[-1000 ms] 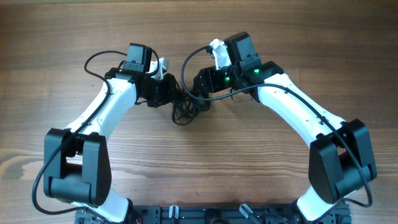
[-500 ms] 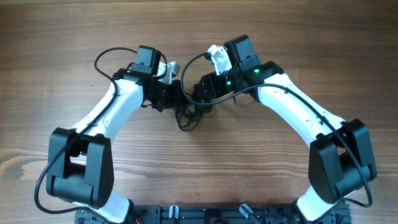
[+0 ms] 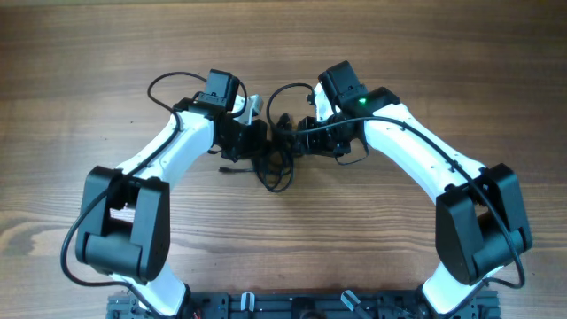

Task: Untangle cables

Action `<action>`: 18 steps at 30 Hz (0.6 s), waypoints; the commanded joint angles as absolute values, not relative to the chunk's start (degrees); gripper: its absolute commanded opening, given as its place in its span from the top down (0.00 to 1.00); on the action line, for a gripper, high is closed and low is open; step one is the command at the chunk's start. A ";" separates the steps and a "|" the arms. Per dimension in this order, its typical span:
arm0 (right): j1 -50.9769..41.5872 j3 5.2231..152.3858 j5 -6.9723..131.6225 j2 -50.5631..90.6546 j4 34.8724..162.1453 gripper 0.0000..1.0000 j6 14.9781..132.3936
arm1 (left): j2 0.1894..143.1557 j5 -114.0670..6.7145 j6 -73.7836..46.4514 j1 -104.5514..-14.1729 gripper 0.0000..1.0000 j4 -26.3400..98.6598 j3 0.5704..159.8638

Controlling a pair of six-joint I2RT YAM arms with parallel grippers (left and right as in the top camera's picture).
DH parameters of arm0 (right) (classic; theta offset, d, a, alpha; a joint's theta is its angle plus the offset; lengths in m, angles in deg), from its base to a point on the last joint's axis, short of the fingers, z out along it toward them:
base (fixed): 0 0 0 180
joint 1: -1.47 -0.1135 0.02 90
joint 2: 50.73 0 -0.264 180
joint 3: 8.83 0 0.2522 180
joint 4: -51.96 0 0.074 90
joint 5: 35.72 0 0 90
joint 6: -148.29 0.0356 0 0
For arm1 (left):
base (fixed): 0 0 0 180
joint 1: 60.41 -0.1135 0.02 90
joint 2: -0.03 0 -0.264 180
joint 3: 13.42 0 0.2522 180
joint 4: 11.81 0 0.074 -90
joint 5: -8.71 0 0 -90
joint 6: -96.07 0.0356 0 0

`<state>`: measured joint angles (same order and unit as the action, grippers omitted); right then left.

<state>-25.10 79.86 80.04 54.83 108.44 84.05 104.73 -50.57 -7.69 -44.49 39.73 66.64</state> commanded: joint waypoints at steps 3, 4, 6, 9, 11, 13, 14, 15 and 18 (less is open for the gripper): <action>-25.34 80.21 81.31 55.97 108.25 0.50 85.29 | 105.98 -51.27 -6.33 -44.69 0.84 37.53 67.08; -25.34 80.21 81.29 55.97 108.20 0.50 85.27 | 105.96 -51.27 -6.33 -44.77 0.83 37.53 67.19; -25.34 80.21 81.09 55.97 108.18 0.50 85.27 | 105.78 -51.18 -6.31 -45.03 0.82 37.57 67.74; -25.34 80.21 80.87 55.97 108.18 0.50 85.25 | 105.76 -51.18 -6.51 -45.60 0.80 37.55 68.74; -25.34 80.21 80.87 55.97 108.18 0.50 85.23 | 105.76 -51.18 -8.39 -46.13 0.80 37.53 69.29; -25.34 80.21 80.89 55.97 108.20 0.50 84.99 | 105.76 -51.18 -10.64 -46.78 0.82 37.48 69.70; -25.34 80.21 80.87 55.97 108.20 0.50 84.42 | 105.76 -51.18 -11.60 -47.18 0.84 37.42 69.81; -25.34 80.21 80.89 55.97 108.20 0.50 83.72 | 105.76 -51.18 -12.82 -47.57 0.89 37.20 69.81; -25.34 80.24 82.34 55.95 107.37 0.50 83.61 | 105.76 -51.14 -16.04 -48.82 0.96 36.35 69.81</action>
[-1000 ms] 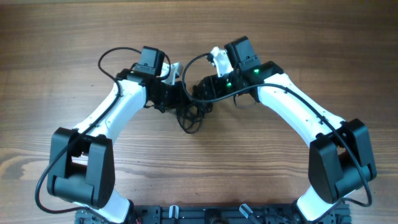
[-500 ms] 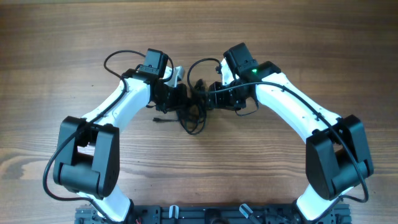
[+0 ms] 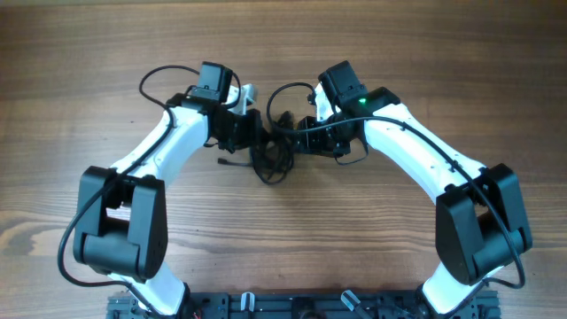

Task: Untangle cables

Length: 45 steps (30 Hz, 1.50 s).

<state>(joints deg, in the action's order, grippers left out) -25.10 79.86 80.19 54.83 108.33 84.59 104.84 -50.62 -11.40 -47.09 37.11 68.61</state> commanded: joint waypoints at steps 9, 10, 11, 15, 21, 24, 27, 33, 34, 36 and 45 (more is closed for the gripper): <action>-25.27 80.24 102.07 55.95 93.86 0.65 90.03 | 105.78 -50.79 -17.09 -49.03 0.96 34.58 69.79; -25.30 80.24 102.95 55.92 91.55 0.68 91.85 | 105.78 -50.92 -17.09 -49.03 0.96 34.20 69.79; -25.34 80.24 103.30 55.95 88.47 0.74 95.13 | 105.78 -51.42 -17.09 -49.03 0.96 33.37 69.79; -26.15 80.24 101.98 55.95 81.62 0.75 100.64 | 105.78 -53.85 -17.09 -49.03 0.96 32.78 69.79; -29.95 80.24 92.61 55.95 83.02 0.80 105.27 | 105.78 -58.05 -17.09 -49.38 0.96 33.11 69.79; -32.25 80.24 86.97 55.95 87.64 0.84 105.42 | 105.78 -58.00 -17.11 -50.48 0.96 33.92 69.79; -33.34 80.24 80.61 55.95 93.32 0.85 105.38 | 105.78 -57.87 -17.09 -51.22 0.96 34.73 69.79; -33.32 80.24 73.77 55.97 98.91 0.87 104.79 | 105.78 -57.50 -17.06 -51.31 0.96 35.01 69.79; -33.14 80.24 70.93 55.97 100.09 0.86 104.79 | 105.78 -56.50 -16.74 -51.31 0.96 35.10 69.79; -32.73 80.24 66.55 55.97 102.04 0.86 104.81 | 105.78 -54.64 -16.67 -51.31 0.96 35.21 69.79; -29.16 80.24 61.13 56.01 104.60 0.86 100.02 | 105.78 -50.00 -16.72 -51.26 0.96 35.03 69.79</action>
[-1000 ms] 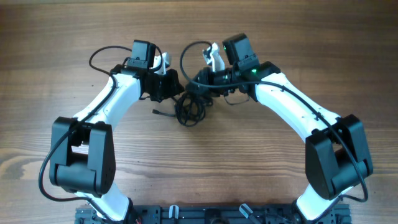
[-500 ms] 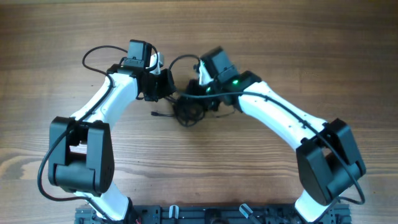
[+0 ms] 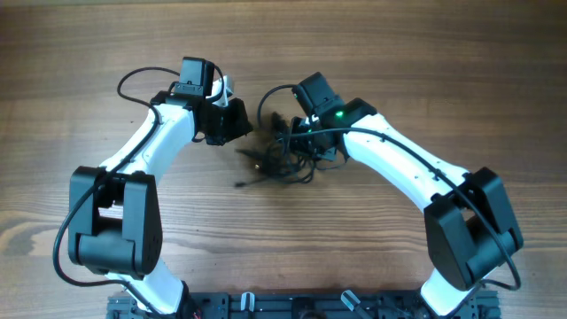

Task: Untangle cables

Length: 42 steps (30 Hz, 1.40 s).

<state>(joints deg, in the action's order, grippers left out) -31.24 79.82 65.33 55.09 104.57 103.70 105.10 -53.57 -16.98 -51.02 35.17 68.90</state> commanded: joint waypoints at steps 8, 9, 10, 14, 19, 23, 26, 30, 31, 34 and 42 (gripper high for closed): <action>-24.68 80.24 72.63 55.99 103.18 0.93 84.20 | 105.78 -38.27 -18.33 -51.26 0.96 33.20 69.79; -24.07 80.24 75.91 55.79 103.55 0.91 82.06 | 105.78 -38.27 -19.43 -51.31 0.96 33.24 69.79; -23.63 80.24 77.16 55.64 103.66 0.88 81.84 | 105.78 -38.27 -20.52 -51.42 0.96 33.22 69.79; -21.95 80.67 78.88 53.43 103.74 0.80 80.79 | 105.78 -38.64 -22.55 -51.94 0.96 31.93 69.79; -22.15 82.03 80.08 49.91 103.18 0.75 72.88 | 105.78 -44.63 -22.49 -52.01 0.91 30.20 69.79; -22.24 81.92 80.08 49.59 103.09 0.71 71.78 | 105.78 -46.46 -21.74 -52.01 0.92 30.66 69.77; -22.61 81.48 80.08 50.02 102.80 0.71 71.76 | 105.78 -47.64 -21.17 -52.01 0.92 30.71 69.77; -23.20 81.31 82.05 50.31 103.13 0.72 71.81 | 105.78 -47.99 -21.17 -52.01 0.91 30.88 69.77; -23.52 81.31 82.60 50.31 103.42 0.72 71.78 | 105.78 -47.99 -21.17 -52.01 0.91 30.93 69.77; -24.79 81.31 82.68 50.33 104.25 0.71 71.76 | 105.78 -48.02 -21.17 -52.01 0.91 31.06 69.77; -25.56 81.33 83.62 50.31 99.55 0.74 72.94 | 105.78 -47.99 -21.17 -52.01 0.91 31.30 69.77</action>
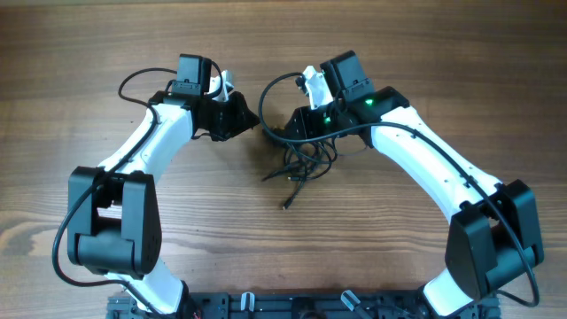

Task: Untangle cables

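Note:
A tangle of thin black cables (303,161) lies on the wooden table between the arms. One loose plug end (285,205) trails toward the front. My right gripper (294,127) is at the top of the tangle and looks shut on a strand of it. My left gripper (248,120) points right, a short way left of the tangle. Its dark fingers narrow toward the tip, and the overhead view does not show whether they pinch a strand. A thin black line (270,135) seems to run from near its tip to the bundle.
Each arm's own black wrist cable loops beside it: one (133,84) left of the left arm, one (266,93) between the two wrists. The arm bases (283,306) stand at the front edge of the wooden table (71,53).
My right gripper has moved right and slightly back, and the tangle has shifted right with it. One plug end now hangs out toward the front. My left gripper has barely moved.
Both grippers were first close together in the tangle at the table's middle. The left then drew back to the left, and the right followed it leftward with the bundle spread out. Now the right has pulled rightward and the bundle sits farther from the left gripper.

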Action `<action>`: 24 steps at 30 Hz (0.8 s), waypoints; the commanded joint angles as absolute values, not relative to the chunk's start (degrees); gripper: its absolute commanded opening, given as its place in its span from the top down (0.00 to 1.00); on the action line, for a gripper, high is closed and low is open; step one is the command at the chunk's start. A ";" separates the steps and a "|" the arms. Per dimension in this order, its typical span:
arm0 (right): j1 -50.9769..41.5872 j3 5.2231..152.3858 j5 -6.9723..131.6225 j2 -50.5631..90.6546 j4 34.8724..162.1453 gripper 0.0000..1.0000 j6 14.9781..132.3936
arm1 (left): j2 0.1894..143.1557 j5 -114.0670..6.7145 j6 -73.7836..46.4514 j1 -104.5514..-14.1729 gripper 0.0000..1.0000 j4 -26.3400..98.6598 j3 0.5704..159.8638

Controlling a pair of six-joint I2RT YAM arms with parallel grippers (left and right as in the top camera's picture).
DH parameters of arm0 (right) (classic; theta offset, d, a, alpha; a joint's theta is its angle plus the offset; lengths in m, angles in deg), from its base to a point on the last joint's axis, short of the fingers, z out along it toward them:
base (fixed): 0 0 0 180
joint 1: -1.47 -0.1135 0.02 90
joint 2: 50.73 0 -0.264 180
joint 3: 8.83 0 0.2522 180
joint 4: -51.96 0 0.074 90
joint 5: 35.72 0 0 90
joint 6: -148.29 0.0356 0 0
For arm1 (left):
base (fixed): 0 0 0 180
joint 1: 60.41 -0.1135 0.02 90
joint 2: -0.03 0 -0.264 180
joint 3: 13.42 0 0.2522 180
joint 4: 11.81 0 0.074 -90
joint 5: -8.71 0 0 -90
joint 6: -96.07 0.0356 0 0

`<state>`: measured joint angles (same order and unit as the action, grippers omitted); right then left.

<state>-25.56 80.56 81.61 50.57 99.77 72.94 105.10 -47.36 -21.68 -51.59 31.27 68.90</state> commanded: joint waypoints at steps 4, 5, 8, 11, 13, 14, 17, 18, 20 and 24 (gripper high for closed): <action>-26.28 81.31 84.35 50.31 103.77 0.73 73.27 | 105.78 -47.99 -21.17 -52.01 0.90 31.32 69.77; -26.32 81.31 84.37 50.31 104.44 0.73 73.34 | 105.78 -47.99 -21.17 -52.01 0.90 31.32 69.77; -26.45 81.31 84.41 50.31 105.51 0.73 73.51 | 105.78 -47.99 -21.17 -52.01 0.90 31.32 69.77; -26.72 81.31 84.37 50.31 105.38 0.72 74.65 | 105.78 -47.99 -21.17 -52.01 0.90 31.34 69.77; -26.83 81.31 84.19 50.48 105.60 0.70 74.87 | 105.78 -47.99 -21.17 -52.01 0.90 31.52 69.77; -26.89 81.31 83.87 50.57 105.75 0.69 74.87 | 105.78 -47.99 -21.17 -52.01 0.90 31.54 69.77; -26.98 81.24 81.26 51.44 106.08 0.69 74.84 | 105.78 -47.97 -21.20 -52.01 0.90 31.56 69.77; -27.02 81.15 80.26 51.88 105.91 0.69 74.84 | 105.78 -47.97 -21.20 -52.01 0.90 31.56 69.77; -27.02 81.15 78.60 52.47 105.49 0.69 74.84 | 105.78 -47.97 -21.20 -52.01 0.90 31.73 69.77; -26.80 81.15 76.28 52.95 103.85 0.72 75.02 | 105.78 -47.97 -21.17 -52.01 0.90 32.00 69.77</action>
